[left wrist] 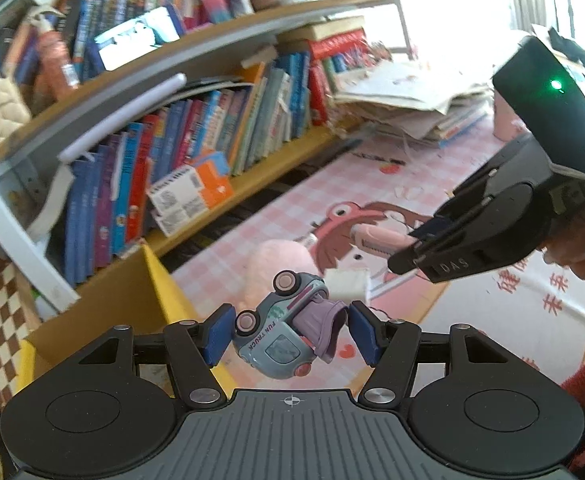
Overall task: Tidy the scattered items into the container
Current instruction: 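Carry the toy car with left tool while right tool carries the pink tube into the yellow box, then open left tool to drop the toy car while right tool releases the pink tube in the box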
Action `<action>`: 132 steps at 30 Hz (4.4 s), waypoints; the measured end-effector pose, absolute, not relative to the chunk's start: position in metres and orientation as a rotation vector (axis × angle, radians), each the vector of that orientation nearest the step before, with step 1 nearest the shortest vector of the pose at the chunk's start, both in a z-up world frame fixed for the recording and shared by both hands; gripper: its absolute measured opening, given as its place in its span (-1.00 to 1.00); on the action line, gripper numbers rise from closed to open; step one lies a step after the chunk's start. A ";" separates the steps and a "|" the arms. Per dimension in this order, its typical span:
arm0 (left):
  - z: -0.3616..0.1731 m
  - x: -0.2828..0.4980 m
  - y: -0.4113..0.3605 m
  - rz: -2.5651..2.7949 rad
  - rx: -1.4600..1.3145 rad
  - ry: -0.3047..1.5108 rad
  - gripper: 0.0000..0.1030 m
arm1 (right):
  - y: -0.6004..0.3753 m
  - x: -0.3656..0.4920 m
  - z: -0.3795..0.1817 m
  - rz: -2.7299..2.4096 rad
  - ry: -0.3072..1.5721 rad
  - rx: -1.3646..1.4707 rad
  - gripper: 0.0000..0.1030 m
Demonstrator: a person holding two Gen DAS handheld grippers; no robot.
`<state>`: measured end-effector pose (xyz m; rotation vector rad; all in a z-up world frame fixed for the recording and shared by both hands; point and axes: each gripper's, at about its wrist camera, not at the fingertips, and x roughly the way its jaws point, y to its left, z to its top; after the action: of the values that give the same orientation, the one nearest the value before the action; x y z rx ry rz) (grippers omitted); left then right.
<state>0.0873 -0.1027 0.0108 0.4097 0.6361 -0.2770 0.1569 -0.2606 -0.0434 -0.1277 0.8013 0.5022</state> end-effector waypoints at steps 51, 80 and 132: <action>0.024 0.141 0.055 0.158 0.253 0.671 0.20 | -0.068 0.225 0.006 0.986 0.594 -0.401 -0.65; -0.050 0.241 0.106 0.200 0.187 0.987 0.21 | 0.036 0.284 -0.073 1.073 0.678 -0.851 -0.65; 0.013 0.175 0.090 0.222 0.219 0.806 0.39 | -0.017 0.244 -0.011 0.993 0.578 -0.665 0.02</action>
<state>0.1754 0.0899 0.0128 0.2188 0.8062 0.2224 0.2439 -0.0170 -0.0105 -0.6647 0.5777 0.9931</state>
